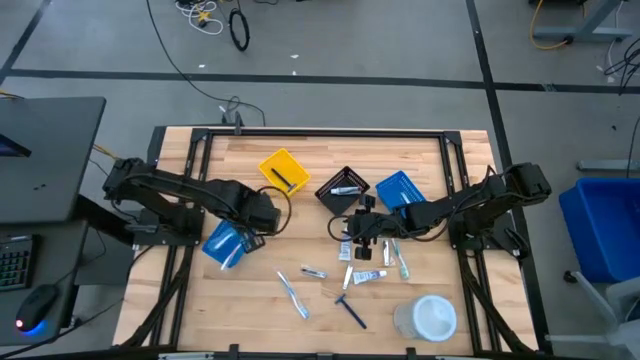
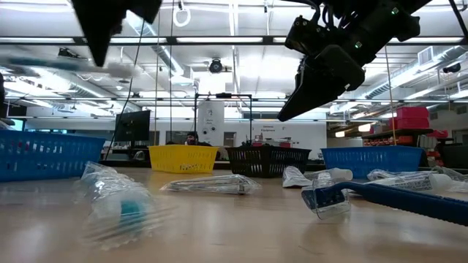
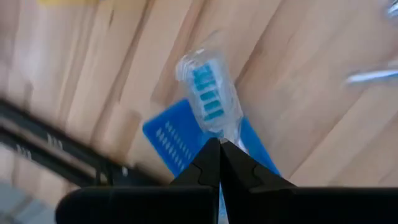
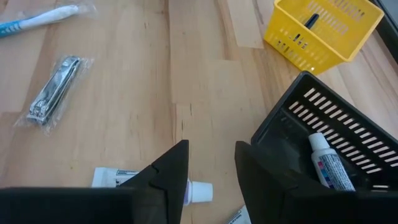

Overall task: Pick & Place Travel size toiletries
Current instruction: Put the blue toothbrush into the left blue bin, then put the blue razor into the yellow bin

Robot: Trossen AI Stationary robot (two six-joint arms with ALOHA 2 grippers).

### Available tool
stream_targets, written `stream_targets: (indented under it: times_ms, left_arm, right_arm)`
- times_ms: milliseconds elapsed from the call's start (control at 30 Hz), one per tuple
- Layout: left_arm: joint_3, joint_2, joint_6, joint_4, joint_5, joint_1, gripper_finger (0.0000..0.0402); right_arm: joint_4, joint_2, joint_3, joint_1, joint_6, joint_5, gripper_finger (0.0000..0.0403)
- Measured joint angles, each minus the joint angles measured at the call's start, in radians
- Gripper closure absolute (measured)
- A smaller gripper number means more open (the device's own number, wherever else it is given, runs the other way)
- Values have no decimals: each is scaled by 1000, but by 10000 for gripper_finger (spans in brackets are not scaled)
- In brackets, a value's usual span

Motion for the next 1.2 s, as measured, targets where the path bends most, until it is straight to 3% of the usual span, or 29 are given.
stream_targets:
  times_ms: [433, 633, 800, 1200]
  left_arm:
    - [-316, 3, -102, 81, 156, 7, 388]
    - [-408, 3, -80, 170, 110, 8, 385]
    - [-418, 3, -49, 207, 107, 8, 371]
    - [-376, 3, 40, 178, 68, 14, 298]
  right_arm:
    - [3, 0, 0, 0, 0, 0, 266]
    - [5, 0, 0, 0, 0, 0, 256]
    - [7, 0, 0, 0, 0, 0, 249]
    - [7, 0, 0, 0, 3, 0, 241]
